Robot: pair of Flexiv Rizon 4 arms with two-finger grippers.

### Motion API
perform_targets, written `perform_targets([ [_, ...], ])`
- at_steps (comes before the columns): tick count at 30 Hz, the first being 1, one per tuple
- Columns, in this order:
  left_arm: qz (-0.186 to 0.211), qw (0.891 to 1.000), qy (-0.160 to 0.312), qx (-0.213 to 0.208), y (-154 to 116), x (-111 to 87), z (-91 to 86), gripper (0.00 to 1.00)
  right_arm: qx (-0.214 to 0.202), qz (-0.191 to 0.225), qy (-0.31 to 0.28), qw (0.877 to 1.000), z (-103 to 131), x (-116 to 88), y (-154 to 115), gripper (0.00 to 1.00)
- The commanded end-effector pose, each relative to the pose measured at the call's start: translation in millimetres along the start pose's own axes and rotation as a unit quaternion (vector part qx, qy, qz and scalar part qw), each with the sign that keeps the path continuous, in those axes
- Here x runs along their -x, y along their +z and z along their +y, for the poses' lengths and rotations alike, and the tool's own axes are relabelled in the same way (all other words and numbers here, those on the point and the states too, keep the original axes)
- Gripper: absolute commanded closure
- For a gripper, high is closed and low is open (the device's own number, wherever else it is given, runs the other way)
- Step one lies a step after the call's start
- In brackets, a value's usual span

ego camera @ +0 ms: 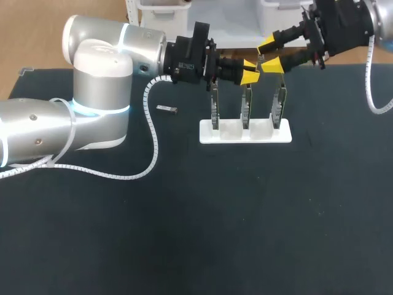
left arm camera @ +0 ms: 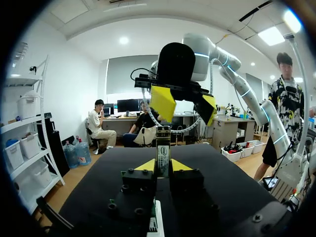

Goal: Pick up the optical module with the left hand, and insert it into the network port with the right hand.

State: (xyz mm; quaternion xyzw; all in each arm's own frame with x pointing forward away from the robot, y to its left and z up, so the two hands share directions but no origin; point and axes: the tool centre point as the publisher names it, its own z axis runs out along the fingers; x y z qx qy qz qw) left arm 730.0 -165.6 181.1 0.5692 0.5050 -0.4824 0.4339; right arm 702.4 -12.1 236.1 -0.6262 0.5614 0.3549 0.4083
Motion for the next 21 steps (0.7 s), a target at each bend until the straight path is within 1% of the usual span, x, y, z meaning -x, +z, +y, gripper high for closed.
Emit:
perform_targets([
  [1,0.001,1.0,0.0,0.0,0.4,-0.1,0.5,1.0,0.0,-0.001,-0.001,1.0,-0.5,-0.8,0.3,0.74],
  [2,0.001,1.0,0.0,0.0,0.4,-0.1,0.5,1.0,0.0,-0.001,-0.001,1.0,-0.5,-0.8,0.3,0.78],
  [4,0.001,1.0,0.0,0.0,0.4,-0.1,0.5,1.0,0.0,-0.001,-0.001,1.0,-0.5,-0.8,0.3,0.95],
  [5,0.001,1.0,0.0,0.0,0.4,-0.1,0.5,1.0,0.0,-0.001,-0.001,1.0,-0.5,-0.8,0.3,0.99],
  [6,0.001,1.0,0.0,0.0,0.4,-0.1,0.5,1.0,0.0,-0.001,-0.001,1.0,-0.5,-0.8,0.3,1.0],
  [13,0.001,1.0,0.0,0.0,0.4,-0.1,0.5,1.0,0.0,-0.001,-0.001,1.0,-0.5,-0.8,0.3,1.0],
  [15,0.001,1.0,0.0,0.0,0.4,-0.1,0.5,1.0,0.0,-0.001,-0.001,1.0,-0.5,-0.8,0.3,0.53],
  [16,0.001,1.0,0.0,0.0,0.4,-0.1,0.5,1.0,0.0,-0.001,-0.001,1.0,-0.5,-0.8,0.3,0.0],
  [21,0.001,1.0,0.0,0.0,0.4,-0.1,0.5,1.0,0.0,0.001,-0.002,1.0,-0.8,0.0,-0.1,0.0],
])
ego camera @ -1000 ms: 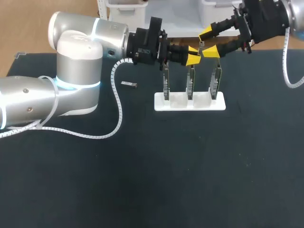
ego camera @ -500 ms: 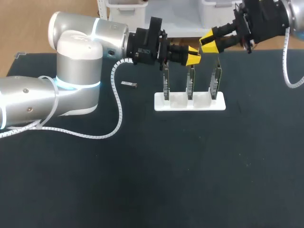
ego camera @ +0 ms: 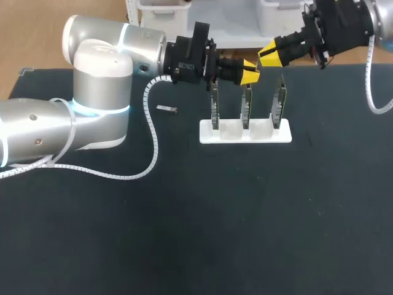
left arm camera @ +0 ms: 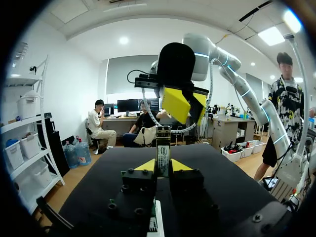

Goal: Pick up the optical module with the left hand, and insert it into the network port with the right hand.

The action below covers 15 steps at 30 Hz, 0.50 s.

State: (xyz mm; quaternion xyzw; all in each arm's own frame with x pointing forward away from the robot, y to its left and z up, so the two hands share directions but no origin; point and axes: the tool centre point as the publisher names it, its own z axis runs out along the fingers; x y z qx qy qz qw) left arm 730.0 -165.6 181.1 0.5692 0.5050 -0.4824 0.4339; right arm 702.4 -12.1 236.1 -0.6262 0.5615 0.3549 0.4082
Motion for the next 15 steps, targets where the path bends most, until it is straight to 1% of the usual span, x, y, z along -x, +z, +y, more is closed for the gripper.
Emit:
perform_targets([
  [1,0.001,1.0,0.0,0.0,0.4,-0.1,0.5,1.0,0.0,0.007,-0.003,1.0,-1.1,0.8,-0.4,0.0],
  [6,0.001,1.0,0.0,0.0,0.4,-0.1,0.5,1.0,0.001,0.01,-0.011,1.0,-2.8,2.6,-1.6,0.0],
  [15,0.001,1.0,0.0,0.0,0.4,-0.1,0.5,1.0,-0.003,0.0,-0.011,1.0,-4.5,-5.4,-2.3,0.0],
])
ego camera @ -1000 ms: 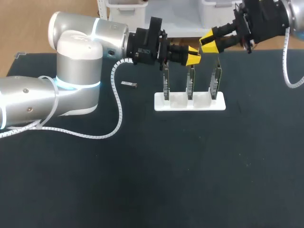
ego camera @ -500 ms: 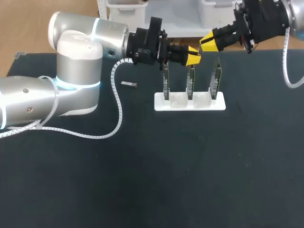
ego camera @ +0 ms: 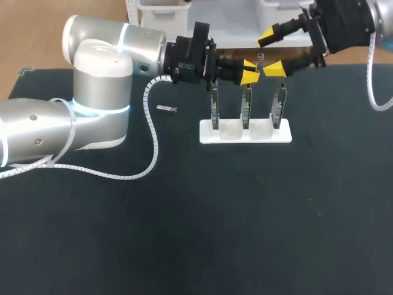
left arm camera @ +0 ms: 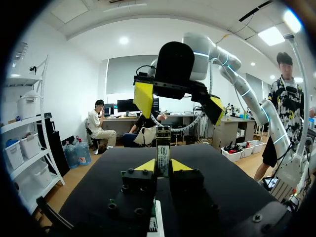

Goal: Pick up the optical module with the left hand, and insert it into the network port with the right hand.

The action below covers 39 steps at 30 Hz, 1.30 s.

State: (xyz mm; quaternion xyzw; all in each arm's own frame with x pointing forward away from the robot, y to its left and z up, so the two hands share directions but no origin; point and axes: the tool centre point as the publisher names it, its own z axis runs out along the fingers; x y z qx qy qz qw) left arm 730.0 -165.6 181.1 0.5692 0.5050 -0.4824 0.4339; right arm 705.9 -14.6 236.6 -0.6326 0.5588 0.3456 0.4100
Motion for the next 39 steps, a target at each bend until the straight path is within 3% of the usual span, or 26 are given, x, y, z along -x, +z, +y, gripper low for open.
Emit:
perform_targets([
  [1,0.001,1.0,0.0,0.0,0.4,-0.1,0.5,1.0,0.0,-0.006,-0.001,1.0,-0.9,-4.6,0.0,0.0],
  [16,0.001,1.0,0.0,0.0,0.4,-0.1,0.5,1.0,0.005,-0.02,-0.005,1.0,-11.8,-10.0,5.4,0.0],
  [28,0.001,1.0,0.0,0.0,0.4,-0.1,0.5,1.0,-0.017,-0.08,-0.006,0.997,-11.6,-9.0,1.0,0.0],
  [39,0.001,1.0,0.0,0.0,0.4,-0.1,0.5,1.0,-0.016,-0.072,0.002,0.997,-3.5,12.9,-4.4,0.0],
])
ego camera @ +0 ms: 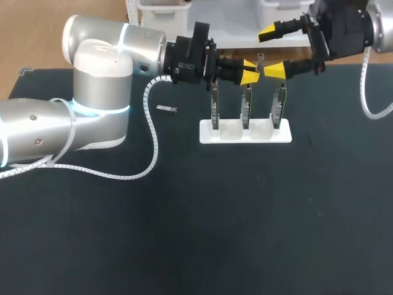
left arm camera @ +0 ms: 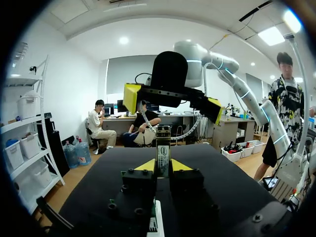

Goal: Pick up the optical module with the left hand, and insert it into the network port with the right hand.

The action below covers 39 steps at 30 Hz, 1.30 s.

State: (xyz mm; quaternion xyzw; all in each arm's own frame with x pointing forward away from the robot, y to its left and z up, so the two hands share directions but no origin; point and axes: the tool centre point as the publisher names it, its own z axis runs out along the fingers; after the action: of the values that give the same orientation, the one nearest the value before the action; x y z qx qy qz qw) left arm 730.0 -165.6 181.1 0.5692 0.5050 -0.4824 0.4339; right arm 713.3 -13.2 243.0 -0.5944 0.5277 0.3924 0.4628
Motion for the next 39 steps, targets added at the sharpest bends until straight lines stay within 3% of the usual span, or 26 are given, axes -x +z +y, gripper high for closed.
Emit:
perform_targets([
  [1,0.001,1.0,0.0,0.0,0.4,-0.1,0.5,1.0,-0.004,0.015,0.001,1.0,4.4,8.0,-1.6,0.0],
  [20,0.001,1.0,0.0,0.0,0.4,-0.1,0.5,1.0,0.003,-0.002,0.028,1.0,-0.7,-11.3,3.7,0.0],
  [39,0.001,1.0,0.0,0.0,0.4,-0.1,0.5,1.0,0.021,0.016,0.044,0.999,-2.4,-10.8,5.0,0.0],
])
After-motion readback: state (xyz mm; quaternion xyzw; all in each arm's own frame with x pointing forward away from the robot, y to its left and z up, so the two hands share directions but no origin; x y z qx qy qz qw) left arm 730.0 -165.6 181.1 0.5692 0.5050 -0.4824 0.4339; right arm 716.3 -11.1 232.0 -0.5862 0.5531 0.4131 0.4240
